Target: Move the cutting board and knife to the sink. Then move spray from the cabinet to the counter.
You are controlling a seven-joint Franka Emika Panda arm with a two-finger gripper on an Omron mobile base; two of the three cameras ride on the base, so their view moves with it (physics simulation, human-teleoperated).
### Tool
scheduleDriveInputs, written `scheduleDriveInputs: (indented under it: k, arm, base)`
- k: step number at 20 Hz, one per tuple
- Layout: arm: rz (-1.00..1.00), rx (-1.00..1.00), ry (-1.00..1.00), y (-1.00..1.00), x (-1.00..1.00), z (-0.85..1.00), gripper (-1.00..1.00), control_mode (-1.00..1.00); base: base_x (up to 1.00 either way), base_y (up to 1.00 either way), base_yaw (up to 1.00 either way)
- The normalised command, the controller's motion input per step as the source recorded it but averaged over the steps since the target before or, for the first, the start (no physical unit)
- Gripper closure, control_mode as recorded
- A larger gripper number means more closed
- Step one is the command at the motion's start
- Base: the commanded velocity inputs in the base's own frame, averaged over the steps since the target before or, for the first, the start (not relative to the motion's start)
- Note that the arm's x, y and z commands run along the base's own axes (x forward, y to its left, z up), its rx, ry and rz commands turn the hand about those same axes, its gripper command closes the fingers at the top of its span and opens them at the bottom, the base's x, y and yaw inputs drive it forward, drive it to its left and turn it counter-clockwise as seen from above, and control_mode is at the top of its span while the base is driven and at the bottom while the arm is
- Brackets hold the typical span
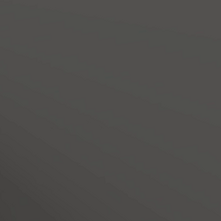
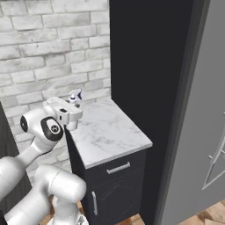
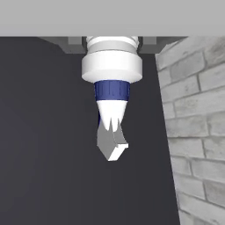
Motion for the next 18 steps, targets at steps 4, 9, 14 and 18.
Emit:
scheduleDriveInputs:
  k: [4,9,14,18]
  arm:
    - [-0.02,0.00,0.05,0.24,-0.01,0.03,1.00,-1.00]
    - [-0.01,0.01,0.12,0.25,0.00,0.10,1.00,-1.00]
    - [-0.03,0.00,0.08,0.28,0.00,0.00,1.00,-1.00]
    - [-0.06,0.00,-0.02,0.22,0.00,-0.17,1.00,-1.00]
  base:
    - [0.00,0.00,0.00]
    - [0.00,0.00,0.00]
    - [0.00,0.00,0.00]
    - [0.00,0.00,0.00]
